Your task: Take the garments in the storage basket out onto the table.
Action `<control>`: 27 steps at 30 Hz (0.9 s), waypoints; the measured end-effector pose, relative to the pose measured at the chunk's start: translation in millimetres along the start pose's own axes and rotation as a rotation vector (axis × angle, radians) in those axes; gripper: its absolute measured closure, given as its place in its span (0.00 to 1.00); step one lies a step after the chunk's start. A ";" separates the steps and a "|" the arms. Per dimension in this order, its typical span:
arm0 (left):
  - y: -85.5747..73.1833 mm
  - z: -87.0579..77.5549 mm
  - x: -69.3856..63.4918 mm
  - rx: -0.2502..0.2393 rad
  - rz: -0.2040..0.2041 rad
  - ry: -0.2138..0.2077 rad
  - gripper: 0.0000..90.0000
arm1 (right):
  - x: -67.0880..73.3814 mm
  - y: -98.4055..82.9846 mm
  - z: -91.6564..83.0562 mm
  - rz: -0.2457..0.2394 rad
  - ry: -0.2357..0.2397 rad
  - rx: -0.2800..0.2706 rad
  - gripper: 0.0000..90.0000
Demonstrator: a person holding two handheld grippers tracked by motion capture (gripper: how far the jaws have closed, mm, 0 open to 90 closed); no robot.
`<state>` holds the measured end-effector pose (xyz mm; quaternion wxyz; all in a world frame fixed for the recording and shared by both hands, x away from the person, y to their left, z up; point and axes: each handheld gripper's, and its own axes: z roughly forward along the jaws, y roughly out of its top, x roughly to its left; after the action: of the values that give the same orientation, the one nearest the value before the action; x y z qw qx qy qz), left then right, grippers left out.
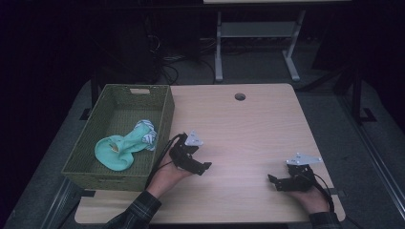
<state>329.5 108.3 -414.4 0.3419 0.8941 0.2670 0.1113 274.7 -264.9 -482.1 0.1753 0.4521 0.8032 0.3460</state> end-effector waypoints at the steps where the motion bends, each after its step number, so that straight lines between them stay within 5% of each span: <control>1: 0.9 -0.8 0.1 0.000 -0.004 -0.002 0.14 | 0.0 0.0 0.0 0.000 0.000 0.000 0.10; 27: 19.2 -22.4 5.5 -0.043 0.009 -0.004 0.14 | 0.0 0.0 0.0 0.000 0.000 -0.001 0.10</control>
<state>333.2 111.8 -384.8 0.3609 0.8880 0.2600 0.1168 274.7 -264.9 -482.1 0.1752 0.4521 0.8031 0.3464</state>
